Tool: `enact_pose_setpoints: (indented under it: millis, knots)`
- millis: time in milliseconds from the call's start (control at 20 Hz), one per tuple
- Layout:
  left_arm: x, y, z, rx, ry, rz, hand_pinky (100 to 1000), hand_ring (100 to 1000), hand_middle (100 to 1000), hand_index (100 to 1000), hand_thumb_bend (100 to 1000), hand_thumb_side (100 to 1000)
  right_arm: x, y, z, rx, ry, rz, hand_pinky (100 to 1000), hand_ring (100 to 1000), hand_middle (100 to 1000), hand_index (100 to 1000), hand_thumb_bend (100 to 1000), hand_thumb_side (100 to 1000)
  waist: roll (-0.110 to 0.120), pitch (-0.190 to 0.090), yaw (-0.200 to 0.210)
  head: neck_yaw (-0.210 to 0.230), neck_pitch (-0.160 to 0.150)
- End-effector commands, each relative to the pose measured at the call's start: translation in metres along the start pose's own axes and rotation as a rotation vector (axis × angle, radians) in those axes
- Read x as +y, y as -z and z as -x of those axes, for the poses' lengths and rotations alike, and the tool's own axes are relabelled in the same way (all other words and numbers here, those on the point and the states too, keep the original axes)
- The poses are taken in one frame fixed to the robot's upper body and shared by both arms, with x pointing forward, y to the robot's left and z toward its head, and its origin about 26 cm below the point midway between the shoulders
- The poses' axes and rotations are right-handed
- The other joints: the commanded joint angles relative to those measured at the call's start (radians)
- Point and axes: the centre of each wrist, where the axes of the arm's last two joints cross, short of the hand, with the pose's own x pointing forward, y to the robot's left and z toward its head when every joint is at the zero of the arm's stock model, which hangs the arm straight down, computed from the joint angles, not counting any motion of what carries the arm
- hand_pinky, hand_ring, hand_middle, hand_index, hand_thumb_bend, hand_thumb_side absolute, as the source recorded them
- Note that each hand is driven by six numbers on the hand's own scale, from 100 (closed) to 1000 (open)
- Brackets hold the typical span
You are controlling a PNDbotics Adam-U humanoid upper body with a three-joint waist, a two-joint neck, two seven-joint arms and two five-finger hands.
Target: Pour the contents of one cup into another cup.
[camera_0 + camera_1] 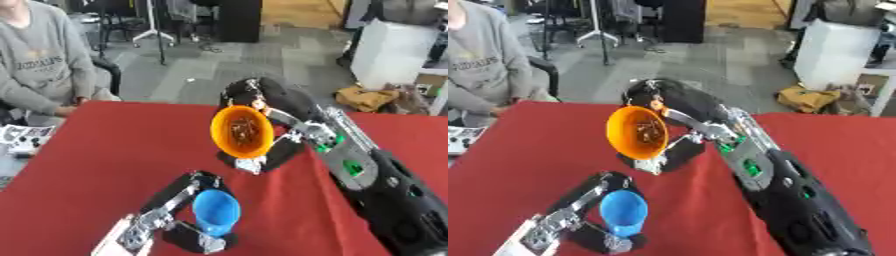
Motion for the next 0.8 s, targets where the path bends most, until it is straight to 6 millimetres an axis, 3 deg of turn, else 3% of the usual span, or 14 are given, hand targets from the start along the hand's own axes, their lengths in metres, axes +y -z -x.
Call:
enact_pose_setpoints:
  millis: [50, 800]
  knots:
    - [0.008, 0.005, -0.004, -0.022, 0.019, -0.012, 259, 335, 323, 592, 416, 100, -0.009, 0.01, -0.001, -0.036, -0.065, -0.001, 608, 544, 358, 343, 100, 522, 0.004, -0.02, 0.0, 0.004, -0.012]
    - [0.0, 0.019, -0.001, -0.028, 0.026, -0.003, 259, 335, 323, 591, 414, 100, 0.013, 0.018, -0.001, -0.07, -0.18, -0.027, 614, 545, 358, 343, 100, 520, -0.002, -0.024, -0.002, 0.003, -0.014]
